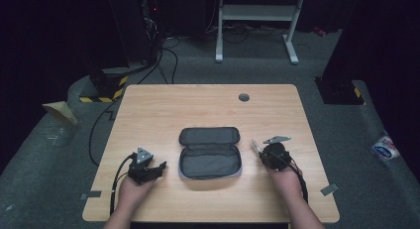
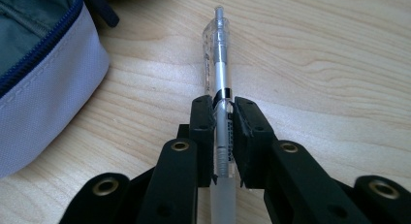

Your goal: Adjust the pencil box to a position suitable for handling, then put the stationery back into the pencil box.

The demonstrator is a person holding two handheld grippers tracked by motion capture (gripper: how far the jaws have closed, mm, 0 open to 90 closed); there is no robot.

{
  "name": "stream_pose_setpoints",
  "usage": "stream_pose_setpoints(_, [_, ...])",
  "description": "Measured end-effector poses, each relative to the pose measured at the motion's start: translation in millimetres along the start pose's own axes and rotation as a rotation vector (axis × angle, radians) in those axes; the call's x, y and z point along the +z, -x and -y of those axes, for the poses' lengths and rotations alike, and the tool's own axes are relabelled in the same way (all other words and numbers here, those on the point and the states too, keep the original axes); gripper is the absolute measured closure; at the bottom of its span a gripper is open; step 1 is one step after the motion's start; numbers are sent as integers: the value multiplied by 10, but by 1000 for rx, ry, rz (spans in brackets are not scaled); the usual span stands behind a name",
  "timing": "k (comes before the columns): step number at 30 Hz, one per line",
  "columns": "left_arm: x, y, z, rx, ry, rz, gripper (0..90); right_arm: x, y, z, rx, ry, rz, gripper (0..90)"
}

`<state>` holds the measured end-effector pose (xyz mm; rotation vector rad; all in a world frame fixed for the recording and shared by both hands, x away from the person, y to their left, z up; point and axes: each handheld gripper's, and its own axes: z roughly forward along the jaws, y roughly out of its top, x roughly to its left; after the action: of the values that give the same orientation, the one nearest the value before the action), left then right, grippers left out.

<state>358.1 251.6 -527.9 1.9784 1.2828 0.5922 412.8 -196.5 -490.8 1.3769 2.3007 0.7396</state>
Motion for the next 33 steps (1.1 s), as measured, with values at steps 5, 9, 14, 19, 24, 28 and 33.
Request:
stream_pose_setpoints(5, [-1,-2,-1,5,-1,0,365,-45,-11,-35,-12,19,10,783])
stream_pose_setpoints(9, [0,0,0,4,0,1,364,-76,-25,-56,-14,39,14,783])
stream_pose_setpoints(14, [-2,0,0,7,-1,1,365,-93,-33,-77,-9,47,11,783])
stream_pose_setpoints(19, [-3,4,1,5,-1,1,365,-112,-33,-84,-16,59,16,783])
stream_pose_setpoints(24, [-5,9,3,-1,0,-2,371,-139,-20,-96,-18,79,8,783])
stream_pose_setpoints(28, [-9,17,9,-5,1,-7,371,-197,-30,-120,-33,90,-3,783])
stream_pose_setpoints(33, [-20,18,14,-3,-3,-8,372,-310,-47,-170,-49,145,-15,783])
